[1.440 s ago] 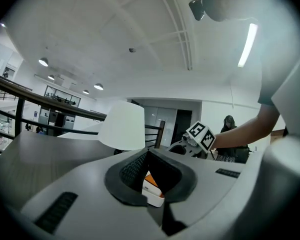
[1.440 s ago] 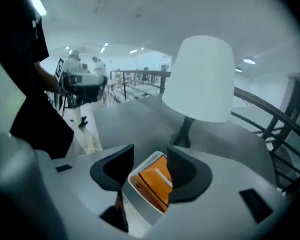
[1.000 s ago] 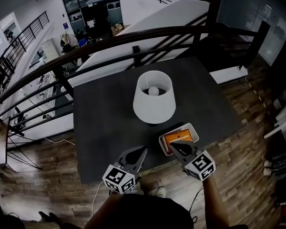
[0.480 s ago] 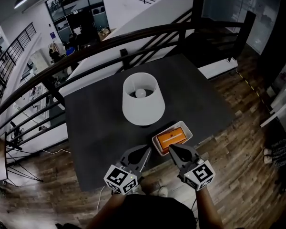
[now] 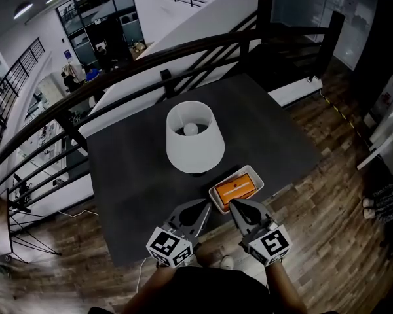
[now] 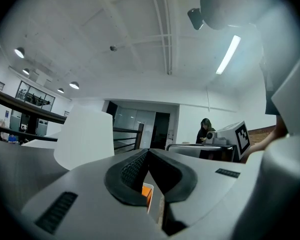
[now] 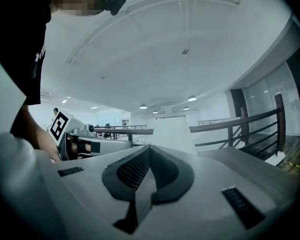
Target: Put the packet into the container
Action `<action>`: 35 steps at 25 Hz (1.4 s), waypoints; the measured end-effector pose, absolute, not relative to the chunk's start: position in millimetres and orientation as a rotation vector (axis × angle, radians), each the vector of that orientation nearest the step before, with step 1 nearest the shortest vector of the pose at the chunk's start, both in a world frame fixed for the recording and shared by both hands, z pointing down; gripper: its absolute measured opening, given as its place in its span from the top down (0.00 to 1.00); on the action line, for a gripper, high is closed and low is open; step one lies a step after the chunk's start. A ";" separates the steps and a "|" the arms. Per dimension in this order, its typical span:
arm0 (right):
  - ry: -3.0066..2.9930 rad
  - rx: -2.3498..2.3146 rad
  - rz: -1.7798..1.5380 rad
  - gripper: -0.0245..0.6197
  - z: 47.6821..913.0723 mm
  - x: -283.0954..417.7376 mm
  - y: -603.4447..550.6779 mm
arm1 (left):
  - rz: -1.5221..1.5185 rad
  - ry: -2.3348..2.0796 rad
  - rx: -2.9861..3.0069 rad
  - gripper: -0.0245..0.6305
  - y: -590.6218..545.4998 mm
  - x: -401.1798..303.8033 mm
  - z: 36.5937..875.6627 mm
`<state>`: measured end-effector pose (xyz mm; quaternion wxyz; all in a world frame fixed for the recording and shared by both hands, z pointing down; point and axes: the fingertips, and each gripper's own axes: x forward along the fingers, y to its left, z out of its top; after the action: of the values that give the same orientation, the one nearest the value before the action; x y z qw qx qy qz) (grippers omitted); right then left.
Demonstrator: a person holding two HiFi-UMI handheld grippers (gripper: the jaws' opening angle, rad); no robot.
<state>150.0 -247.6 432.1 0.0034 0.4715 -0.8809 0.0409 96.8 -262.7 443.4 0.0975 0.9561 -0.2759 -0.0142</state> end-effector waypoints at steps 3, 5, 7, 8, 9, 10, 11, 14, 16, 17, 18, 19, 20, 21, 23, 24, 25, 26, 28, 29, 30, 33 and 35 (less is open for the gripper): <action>-2.768 1.486 0.135 0.95 429.8 148.3 -247.1 | -0.041 -0.812 2.843 0.95 -260.1 97.7 441.2; -2.771 1.470 0.133 0.95 430.4 145.4 -247.2 | -0.043 -0.808 2.848 0.95 -259.2 98.2 440.7; -2.773 1.456 0.134 0.95 430.6 142.0 -247.0 | -0.044 -0.802 2.850 0.95 -258.2 98.1 440.2; -2.772 1.452 0.135 0.95 430.7 141.0 -246.8 | -0.042 -0.800 2.852 0.95 -257.4 98.1 440.2; -2.770 1.447 0.135 0.95 431.2 140.3 -246.7 | -0.039 -0.799 2.853 0.95 -256.8 98.1 440.7; -2.766 1.441 0.133 0.95 432.1 139.8 -246.6 | -0.036 -0.798 2.853 0.95 -256.3 98.3 441.4; -2.762 1.434 0.132 0.95 433.2 139.3 -246.5 | -0.033 -0.796 2.853 0.95 -255.9 98.6 442.1; -2.757 1.422 0.141 0.95 435.2 137.2 -246.4 | -0.035 -0.793 2.850 0.95 -255.6 99.0 442.6; -2.761 1.420 0.150 0.95 435.9 136.0 -246.9 | -0.044 -0.791 2.846 0.95 -256.6 99.6 441.9; -2.762 1.418 0.152 0.95 436.0 135.4 -247.2 | -0.046 -0.789 2.845 0.95 -257.3 100.0 441.6; -2.762 1.415 0.153 0.95 436.1 134.7 -247.5 | -0.046 -0.787 2.845 0.95 -257.9 100.3 441.4; -2.763 1.413 0.154 0.95 436.1 134.1 -247.8 | -0.044 -0.786 2.845 0.95 -258.4 100.3 441.3; -2.764 1.411 0.154 0.95 436.1 133.6 -248.0 | -0.041 -0.786 2.846 0.95 -258.7 100.1 441.6; -2.766 1.409 0.153 0.95 436.2 133.1 -248.4 | -0.038 -0.786 2.848 0.95 -259.0 99.9 442.1; -2.770 1.406 0.149 0.95 436.3 132.8 -249.6 | -0.025 -0.788 2.855 0.95 -259.2 99.4 443.8; -2.771 1.406 0.150 0.95 436.5 133.0 -249.9 | -0.019 -0.789 2.857 0.95 -259.1 99.6 444.6; -2.771 1.405 0.153 0.95 436.6 133.3 -250.1 | -0.016 -0.789 2.858 0.95 -258.9 100.1 445.2; -2.770 1.404 0.156 0.95 436.9 133.7 -250.1 | -0.015 -0.791 2.856 0.95 -258.9 100.7 445.6; -2.771 1.399 0.160 0.95 437.7 133.3 -250.0 | -0.018 -0.794 2.853 0.95 -259.5 101.0 445.7; -2.773 1.396 0.161 0.95 438.0 132.5 -250.1 | -0.019 -0.795 2.854 0.95 -260.0 100.7 445.5; -2.777 1.393 0.162 0.95 438.2 131.5 -250.2 | -0.020 -0.794 2.854 0.95 -260.3 100.3 445.3; -2.793 1.383 0.162 0.95 438.3 129.2 -250.4 | -0.023 -0.796 2.851 0.95 -261.4 98.9 446.0; -2.796 1.379 0.161 0.95 438.1 129.0 -251.1 | -0.021 -0.797 2.849 0.95 -262.0 98.9 447.0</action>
<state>129.0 -251.1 438.1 0.0098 0.4417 -0.8956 0.0515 98.9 -262.0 447.0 0.0914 0.9590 -0.2682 -0.0070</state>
